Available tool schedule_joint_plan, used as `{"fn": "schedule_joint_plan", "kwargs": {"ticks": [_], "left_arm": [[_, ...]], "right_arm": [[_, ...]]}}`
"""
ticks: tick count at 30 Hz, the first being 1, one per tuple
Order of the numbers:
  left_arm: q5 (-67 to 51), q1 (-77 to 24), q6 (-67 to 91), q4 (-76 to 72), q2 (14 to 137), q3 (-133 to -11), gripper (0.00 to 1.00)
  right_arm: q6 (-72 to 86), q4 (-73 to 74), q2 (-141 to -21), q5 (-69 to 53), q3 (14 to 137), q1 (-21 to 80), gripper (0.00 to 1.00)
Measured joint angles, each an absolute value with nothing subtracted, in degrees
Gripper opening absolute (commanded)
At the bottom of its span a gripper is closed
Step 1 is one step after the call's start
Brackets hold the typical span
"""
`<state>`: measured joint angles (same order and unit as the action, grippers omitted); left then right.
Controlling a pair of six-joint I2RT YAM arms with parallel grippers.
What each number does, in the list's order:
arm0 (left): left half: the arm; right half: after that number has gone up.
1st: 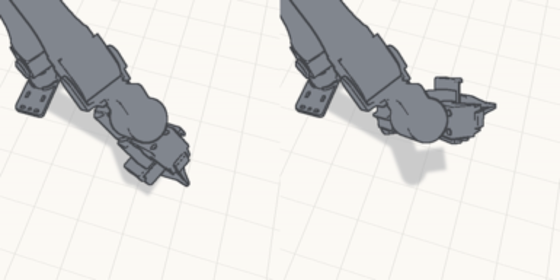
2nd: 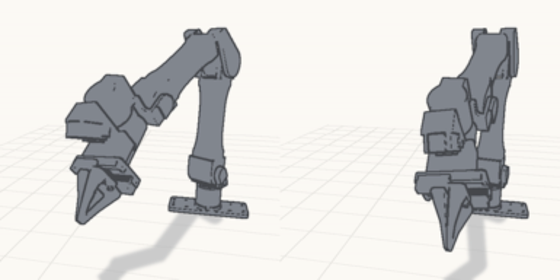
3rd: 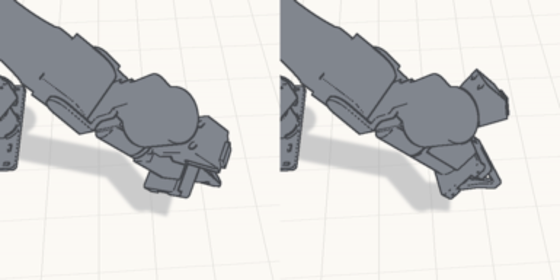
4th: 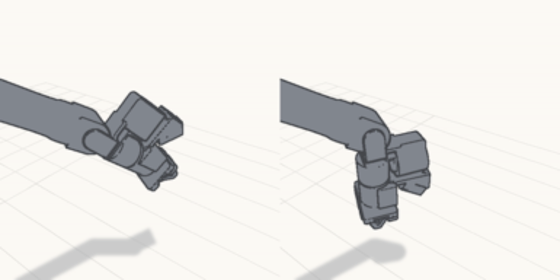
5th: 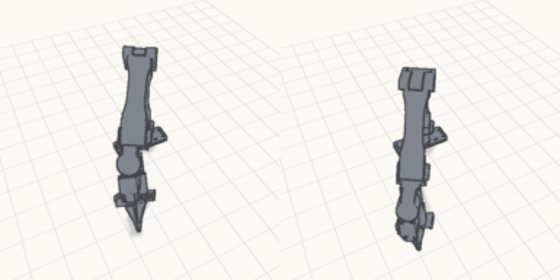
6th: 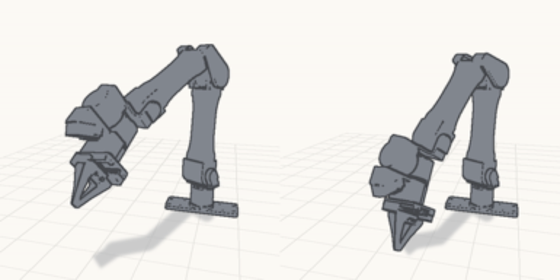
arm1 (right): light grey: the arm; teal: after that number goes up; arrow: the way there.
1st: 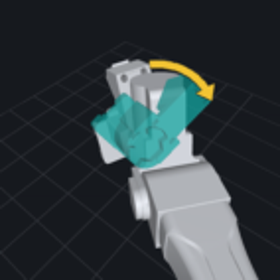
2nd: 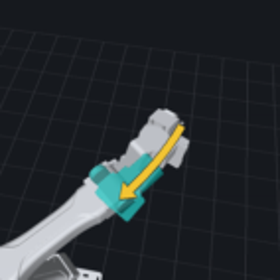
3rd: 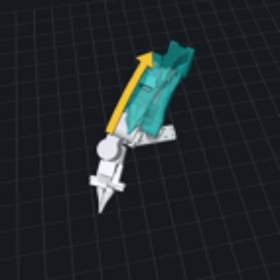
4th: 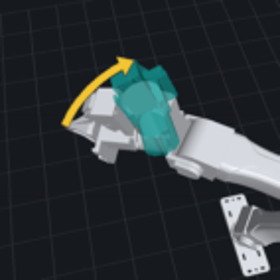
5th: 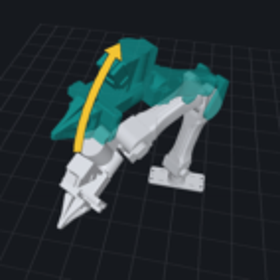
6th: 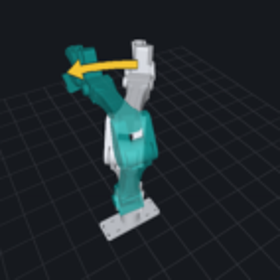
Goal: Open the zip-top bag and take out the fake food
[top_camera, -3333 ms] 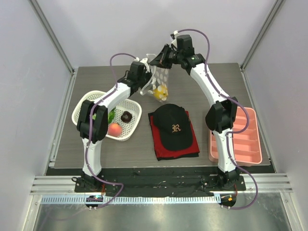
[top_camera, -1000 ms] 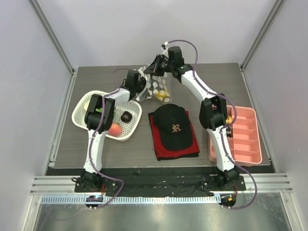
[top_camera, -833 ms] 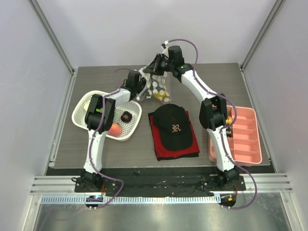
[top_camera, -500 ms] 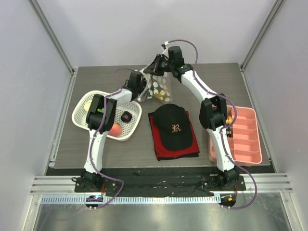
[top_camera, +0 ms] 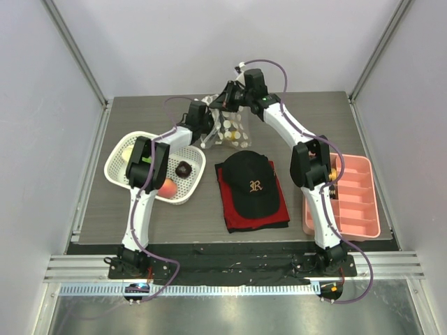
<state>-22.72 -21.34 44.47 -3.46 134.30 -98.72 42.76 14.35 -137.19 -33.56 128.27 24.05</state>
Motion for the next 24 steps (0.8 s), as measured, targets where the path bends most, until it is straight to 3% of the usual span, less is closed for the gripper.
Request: {"fn": "schedule_joint_plan", "kwargs": {"ticks": [6,14,24], "left_arm": [[-22.1,-21.3,42.5,-1.8,133.8,-99.0,0.0],[-20.1,-21.7,36.6,3.4,123.3,-89.9,0.0],[-12.7,-25.2,30.1,6.8,114.7,-87.2,0.0]], "right_arm": [[39.9,15.9,-135.0,-30.9,125.8,23.8,0.02],[36.7,21.0,-132.1,-25.4,124.4,21.1,0.01],[33.6,24.6,-131.9,-26.0,125.5,20.1,0.01]]}}
